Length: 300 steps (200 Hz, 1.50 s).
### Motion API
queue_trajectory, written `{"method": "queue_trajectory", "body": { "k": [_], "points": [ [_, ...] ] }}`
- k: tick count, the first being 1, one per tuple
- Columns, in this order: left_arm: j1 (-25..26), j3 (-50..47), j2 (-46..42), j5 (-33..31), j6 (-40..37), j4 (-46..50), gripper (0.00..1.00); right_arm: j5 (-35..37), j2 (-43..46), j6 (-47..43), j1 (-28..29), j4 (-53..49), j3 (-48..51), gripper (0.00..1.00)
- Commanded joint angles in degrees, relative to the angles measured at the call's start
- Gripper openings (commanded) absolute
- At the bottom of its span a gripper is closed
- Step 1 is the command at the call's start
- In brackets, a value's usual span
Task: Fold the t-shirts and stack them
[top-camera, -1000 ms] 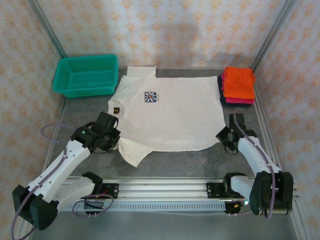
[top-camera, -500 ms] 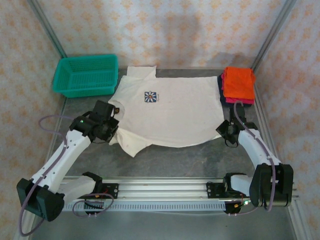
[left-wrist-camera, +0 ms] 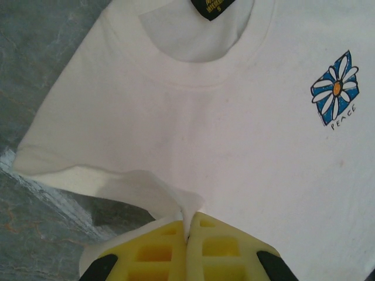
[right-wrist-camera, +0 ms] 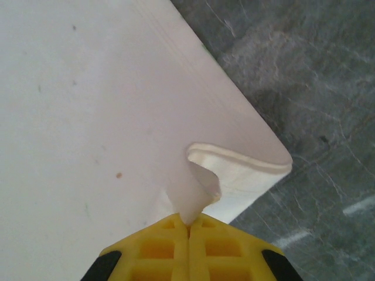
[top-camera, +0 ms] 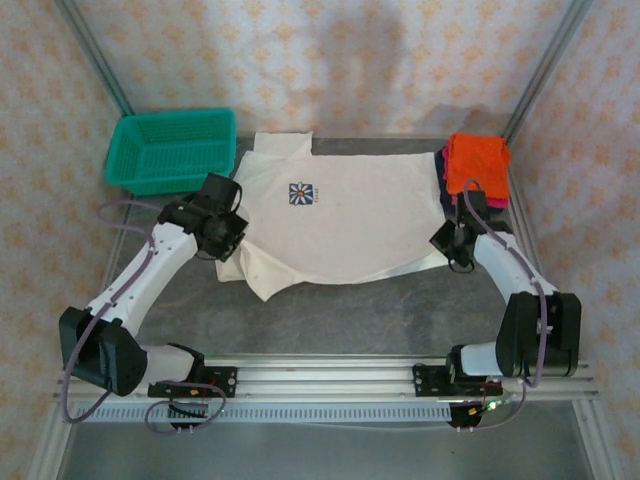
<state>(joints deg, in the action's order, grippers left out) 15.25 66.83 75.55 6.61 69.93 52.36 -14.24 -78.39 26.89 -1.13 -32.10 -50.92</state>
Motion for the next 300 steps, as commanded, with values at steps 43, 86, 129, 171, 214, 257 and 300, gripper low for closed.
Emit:
{"method": "queue_trajectory", "body": {
  "k": [43, 86, 129, 171, 214, 257, 300],
  "points": [
    [-2.3, 2.8, 3.6, -0.3, -3.4, -0.5, 0.0, 1.5, -8.7, -3.2, 0.2, -0.1, -8.8, 0.0],
    [-3.2, 6.0, 7.5, -0.5, -4.8, -0.7, 0.0, 1.9, -11.4, -3.5, 0.2, 0.1, -11.2, 0.0],
    [-3.7, 9.3, 10.7, -0.2, -5.8, -1.0, 0.0, 2.9, -14.2, -3.8, 0.1, 0.2, -12.9, 0.0],
    [-4.2, 13.0, 14.1, -0.2, -7.4, -0.3, 0.0, 3.9, -14.4, -3.9, 0.1, -0.1, -13.2, 0.0],
    [-5.6, 14.8, 15.0, -0.2, -8.6, -0.2, 0.0, 4.0, -10.8, -3.1, 0.1, 0.6, -11.0, 0.0],
    [-7.2, 18.1, 17.1, 0.2, -10.1, 0.1, 0.0, 4.3, -11.4, -3.1, 0.1, 0.2, -12.4, 0.0],
    [-7.5, 22.3, 21.0, 1.0, -11.7, 0.9, 0.0, 3.9, -13.2, -2.8, 0.1, 0.3, -13.6, 0.0]
  ]
}}
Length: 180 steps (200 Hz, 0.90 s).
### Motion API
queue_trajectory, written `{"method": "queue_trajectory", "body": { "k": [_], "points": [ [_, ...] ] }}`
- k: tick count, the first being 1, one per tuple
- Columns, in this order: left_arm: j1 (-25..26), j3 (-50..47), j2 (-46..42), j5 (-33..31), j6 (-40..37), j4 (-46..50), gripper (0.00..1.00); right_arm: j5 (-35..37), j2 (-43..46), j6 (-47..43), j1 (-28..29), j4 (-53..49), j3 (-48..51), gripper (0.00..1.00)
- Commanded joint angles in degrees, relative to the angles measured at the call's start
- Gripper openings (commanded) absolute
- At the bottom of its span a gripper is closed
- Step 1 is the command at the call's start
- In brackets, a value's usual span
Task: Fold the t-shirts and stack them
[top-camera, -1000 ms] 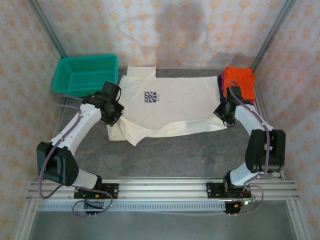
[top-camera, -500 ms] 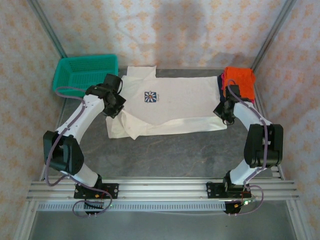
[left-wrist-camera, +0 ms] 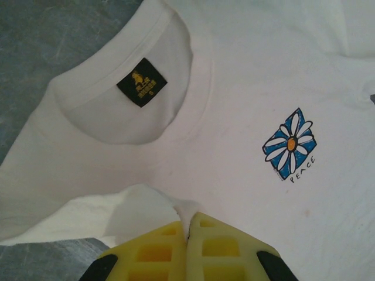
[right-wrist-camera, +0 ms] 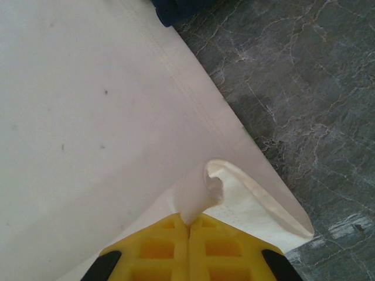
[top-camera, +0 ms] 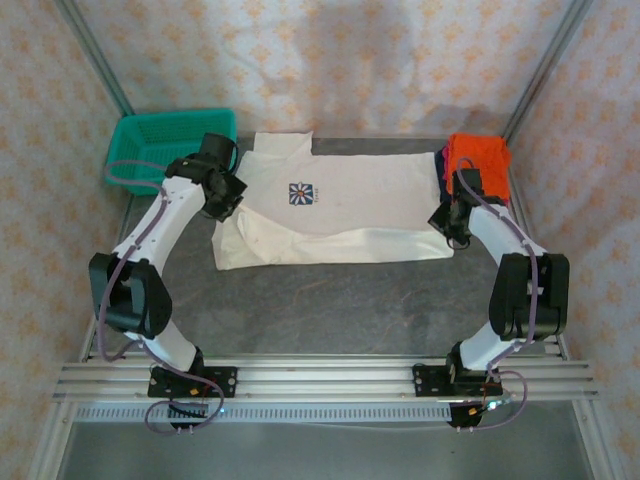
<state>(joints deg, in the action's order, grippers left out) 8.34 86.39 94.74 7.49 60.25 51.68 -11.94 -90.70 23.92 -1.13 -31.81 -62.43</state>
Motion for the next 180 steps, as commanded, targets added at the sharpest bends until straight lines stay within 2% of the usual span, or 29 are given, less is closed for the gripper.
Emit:
{"method": "queue_trajectory", "body": {
  "k": [1, 180],
  "points": [
    [-0.6, 2.8, 1.9, 0.2, -2.1, 1.6, 0.0, 1.6, -0.8, 0.2, 0.1, 0.0, -2.1, 0.0],
    [-1.8, 19.1, 16.0, 0.4, -4.1, 4.7, 0.0, 1.0, -9.7, 0.1, -1.1, 0.3, -9.8, 0.0]
  ]
}}
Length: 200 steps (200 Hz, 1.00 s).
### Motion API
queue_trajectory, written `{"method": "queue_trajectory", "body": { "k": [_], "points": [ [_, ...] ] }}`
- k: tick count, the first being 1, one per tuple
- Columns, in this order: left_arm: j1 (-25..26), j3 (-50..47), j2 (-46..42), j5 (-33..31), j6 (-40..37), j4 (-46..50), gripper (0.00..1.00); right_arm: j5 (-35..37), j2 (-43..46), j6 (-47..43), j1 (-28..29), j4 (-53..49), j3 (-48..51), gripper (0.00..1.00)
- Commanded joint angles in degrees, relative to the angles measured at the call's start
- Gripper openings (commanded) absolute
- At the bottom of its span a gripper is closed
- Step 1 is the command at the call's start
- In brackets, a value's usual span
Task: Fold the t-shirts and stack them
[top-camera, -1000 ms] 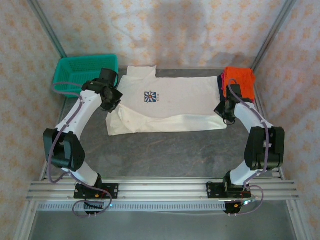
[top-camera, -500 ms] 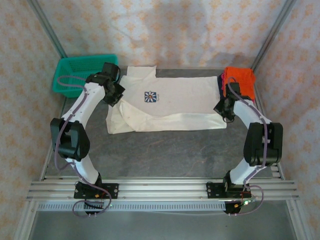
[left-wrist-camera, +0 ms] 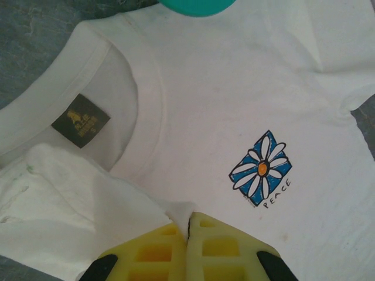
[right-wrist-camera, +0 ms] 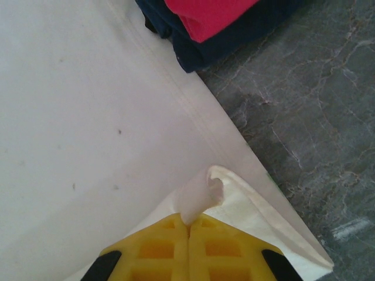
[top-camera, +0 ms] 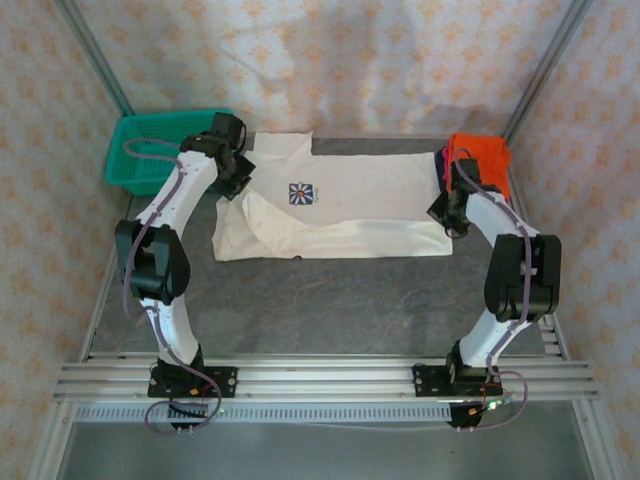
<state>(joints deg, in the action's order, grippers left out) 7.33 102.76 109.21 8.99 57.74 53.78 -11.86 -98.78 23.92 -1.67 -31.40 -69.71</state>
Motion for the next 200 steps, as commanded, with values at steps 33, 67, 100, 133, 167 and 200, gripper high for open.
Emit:
{"method": "queue_trajectory", "body": {
  "k": [33, 67, 100, 133, 167, 200],
  "points": [
    [-1.1, 4.0, 2.7, -1.1, -1.7, 2.6, 0.0, 0.8, -3.4, 0.0, -0.5, -0.4, -4.1, 0.0],
    [-1.5, 5.3, 3.5, -1.9, -2.4, 3.7, 0.0, 0.8, -5.3, -0.4, -0.5, -0.8, -6.0, 0.0],
    [-2.1, 5.7, 3.8, -2.2, -2.6, 3.2, 0.0, 0.4, -6.9, -0.4, -0.5, -0.8, -7.6, 0.0],
    [-2.2, 7.3, 5.9, -2.0, -2.7, 4.1, 0.0, 0.3, -8.0, -0.5, -0.5, -0.6, -8.1, 0.0],
    [-2.2, 7.5, 7.8, -1.6, -2.5, 3.3, 0.0, 0.3, -9.1, -0.6, -0.6, -0.3, -8.3, 0.0],
    [-2.1, 9.0, 9.9, -1.7, -2.5, 3.4, 0.0, -0.1, -10.4, -0.6, -0.7, -0.2, -9.1, 0.0]
  ]
}}
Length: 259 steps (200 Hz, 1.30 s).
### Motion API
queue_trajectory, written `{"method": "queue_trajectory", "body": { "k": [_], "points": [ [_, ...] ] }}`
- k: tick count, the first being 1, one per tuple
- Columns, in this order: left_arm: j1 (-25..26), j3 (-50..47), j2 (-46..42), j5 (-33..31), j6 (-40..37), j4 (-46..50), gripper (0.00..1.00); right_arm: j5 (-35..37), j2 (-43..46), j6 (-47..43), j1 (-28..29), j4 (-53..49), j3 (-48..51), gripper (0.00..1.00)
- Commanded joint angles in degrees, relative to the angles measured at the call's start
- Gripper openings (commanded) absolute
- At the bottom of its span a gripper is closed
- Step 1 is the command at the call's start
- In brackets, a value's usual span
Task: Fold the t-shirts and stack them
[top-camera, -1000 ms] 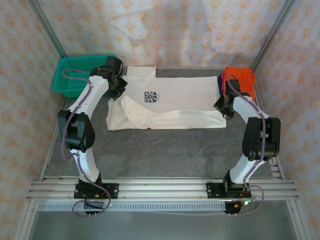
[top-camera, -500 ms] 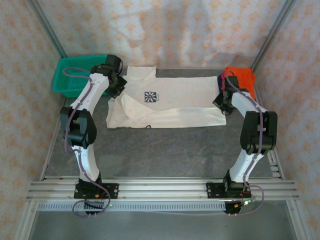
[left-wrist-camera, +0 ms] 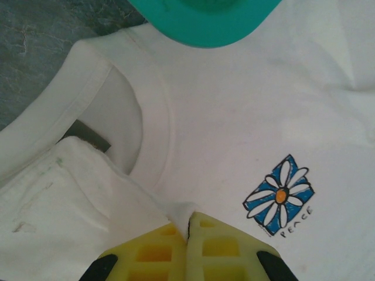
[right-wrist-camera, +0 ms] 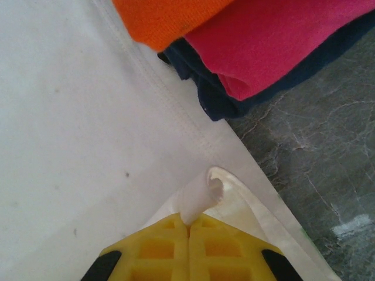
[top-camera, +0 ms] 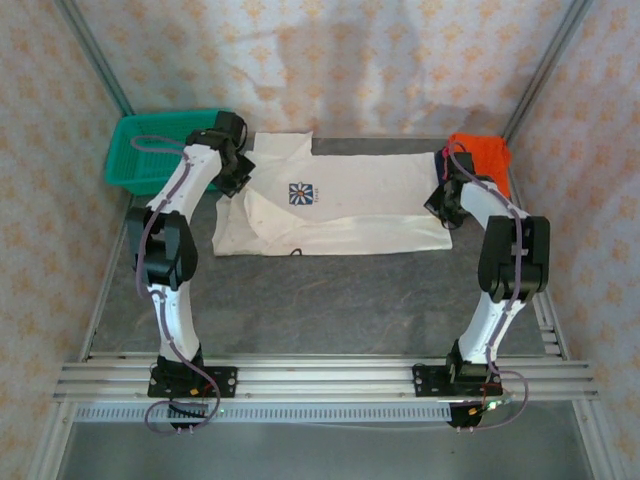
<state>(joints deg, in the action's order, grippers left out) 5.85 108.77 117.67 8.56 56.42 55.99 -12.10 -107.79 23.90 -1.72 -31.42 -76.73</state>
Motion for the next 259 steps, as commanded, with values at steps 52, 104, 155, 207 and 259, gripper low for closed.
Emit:
{"method": "queue_trajectory", "body": {
  "k": [52, 104, 155, 207, 259],
  "points": [
    [-0.7, 5.6, 5.6, -1.2, -0.9, 1.5, 0.0, 0.1, -3.1, -0.4, -0.8, 0.1, -2.9, 0.0],
    [-1.0, 6.9, 8.3, -0.1, -1.2, 0.0, 0.0, -0.1, -3.4, -0.5, -1.3, 0.0, -3.0, 0.01],
    [-1.1, 6.9, 9.4, 2.2, 0.4, -0.1, 0.3, -1.8, -0.2, -0.9, -1.3, 1.5, -1.9, 0.46],
    [-1.7, 2.8, 3.6, -1.5, 0.8, -0.2, 0.86, -1.2, 8.7, -1.1, -1.3, 2.6, 2.1, 0.56],
    [-1.1, -5.2, -1.6, 0.2, 0.1, -7.6, 0.8, -2.6, 11.0, -3.0, 0.8, 4.5, 5.6, 0.56]
  ]
}}
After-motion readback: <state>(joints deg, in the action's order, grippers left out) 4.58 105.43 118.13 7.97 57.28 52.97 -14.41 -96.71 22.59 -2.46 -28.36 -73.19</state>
